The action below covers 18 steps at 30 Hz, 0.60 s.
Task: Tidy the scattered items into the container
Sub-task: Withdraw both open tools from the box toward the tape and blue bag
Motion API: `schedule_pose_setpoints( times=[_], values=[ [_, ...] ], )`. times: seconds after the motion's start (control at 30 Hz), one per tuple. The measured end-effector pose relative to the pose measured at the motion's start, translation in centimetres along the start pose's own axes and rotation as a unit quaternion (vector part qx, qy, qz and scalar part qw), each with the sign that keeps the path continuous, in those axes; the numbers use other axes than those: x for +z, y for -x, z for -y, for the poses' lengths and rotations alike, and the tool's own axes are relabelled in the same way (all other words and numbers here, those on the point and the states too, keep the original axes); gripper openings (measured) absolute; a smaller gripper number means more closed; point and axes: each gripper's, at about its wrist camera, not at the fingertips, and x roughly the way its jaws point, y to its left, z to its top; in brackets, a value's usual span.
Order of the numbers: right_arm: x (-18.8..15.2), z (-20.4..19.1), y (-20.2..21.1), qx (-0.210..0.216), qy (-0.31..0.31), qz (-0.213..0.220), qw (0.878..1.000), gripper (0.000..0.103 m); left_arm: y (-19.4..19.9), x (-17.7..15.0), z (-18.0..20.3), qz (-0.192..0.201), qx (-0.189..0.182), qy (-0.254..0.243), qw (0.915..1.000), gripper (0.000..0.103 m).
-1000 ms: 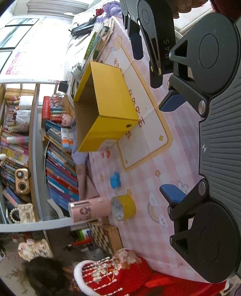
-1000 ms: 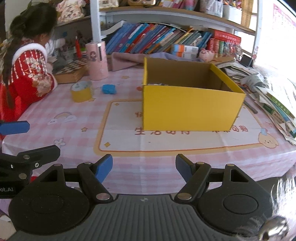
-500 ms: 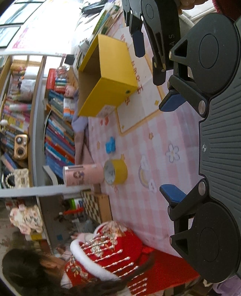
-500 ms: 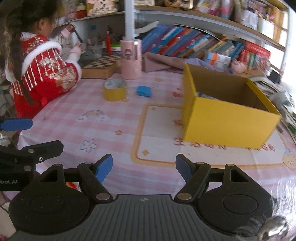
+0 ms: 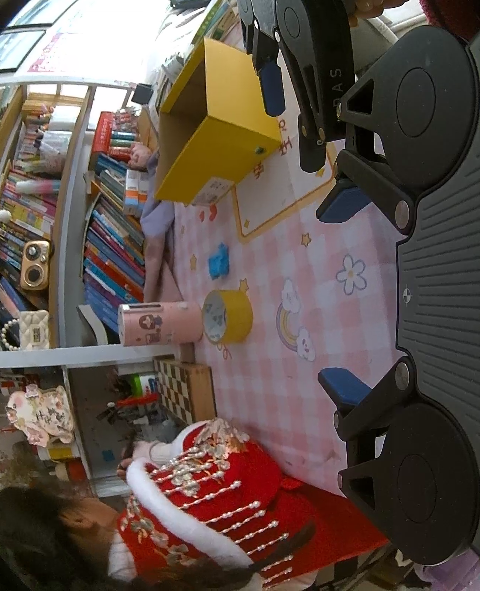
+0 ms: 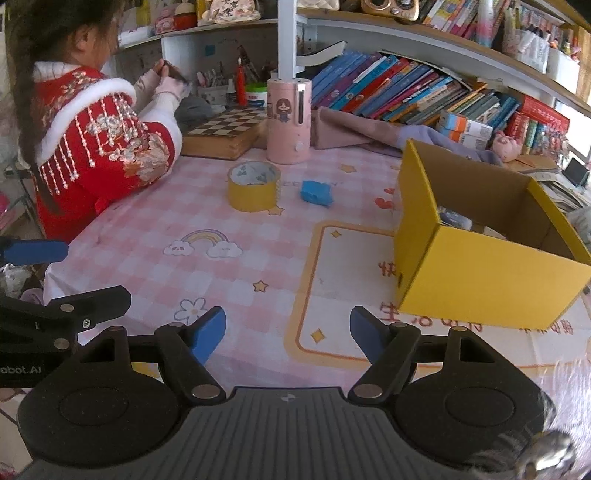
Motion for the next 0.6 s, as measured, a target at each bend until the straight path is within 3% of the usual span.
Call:
schedule_pose_setpoints(
  times=[0.6],
  values=[
    [6.2, 2.0, -6.7, 0.011, 0.019, 0.000, 1.000, 0.070, -7.3, 4.2, -1.7, -0.017, 0.014, 0.015, 0.9996, 0.088]
  ],
)
